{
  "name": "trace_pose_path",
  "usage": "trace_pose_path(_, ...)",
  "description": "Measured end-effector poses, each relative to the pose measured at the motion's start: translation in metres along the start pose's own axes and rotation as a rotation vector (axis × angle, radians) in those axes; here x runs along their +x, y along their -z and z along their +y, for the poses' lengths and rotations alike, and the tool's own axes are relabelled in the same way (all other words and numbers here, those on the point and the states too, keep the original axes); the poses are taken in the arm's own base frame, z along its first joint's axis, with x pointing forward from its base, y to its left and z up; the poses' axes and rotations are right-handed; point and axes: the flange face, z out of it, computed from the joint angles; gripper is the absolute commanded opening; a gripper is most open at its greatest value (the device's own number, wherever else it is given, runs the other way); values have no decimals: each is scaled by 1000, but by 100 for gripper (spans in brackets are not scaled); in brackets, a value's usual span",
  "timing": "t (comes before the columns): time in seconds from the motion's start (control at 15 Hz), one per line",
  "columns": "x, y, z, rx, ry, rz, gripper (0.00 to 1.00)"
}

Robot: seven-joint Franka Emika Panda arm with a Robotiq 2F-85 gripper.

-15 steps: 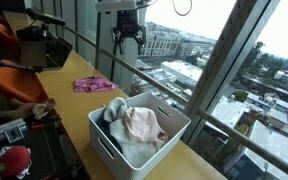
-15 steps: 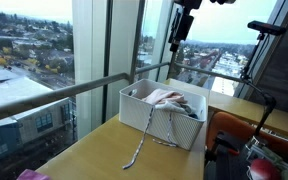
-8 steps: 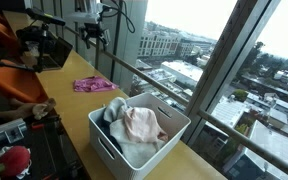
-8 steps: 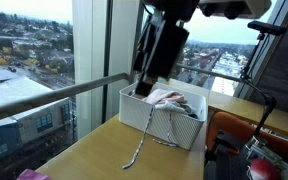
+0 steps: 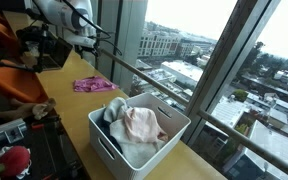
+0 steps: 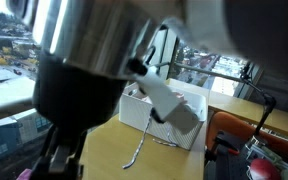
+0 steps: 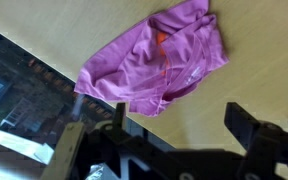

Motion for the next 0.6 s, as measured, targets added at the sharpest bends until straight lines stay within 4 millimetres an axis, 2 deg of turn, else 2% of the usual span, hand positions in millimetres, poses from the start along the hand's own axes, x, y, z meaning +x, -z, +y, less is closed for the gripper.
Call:
trace_pose_path(0.33,7,-107,36,45,31,-6,100)
trace_pose_path(0.6,14,-175,42,75,65,-4,100)
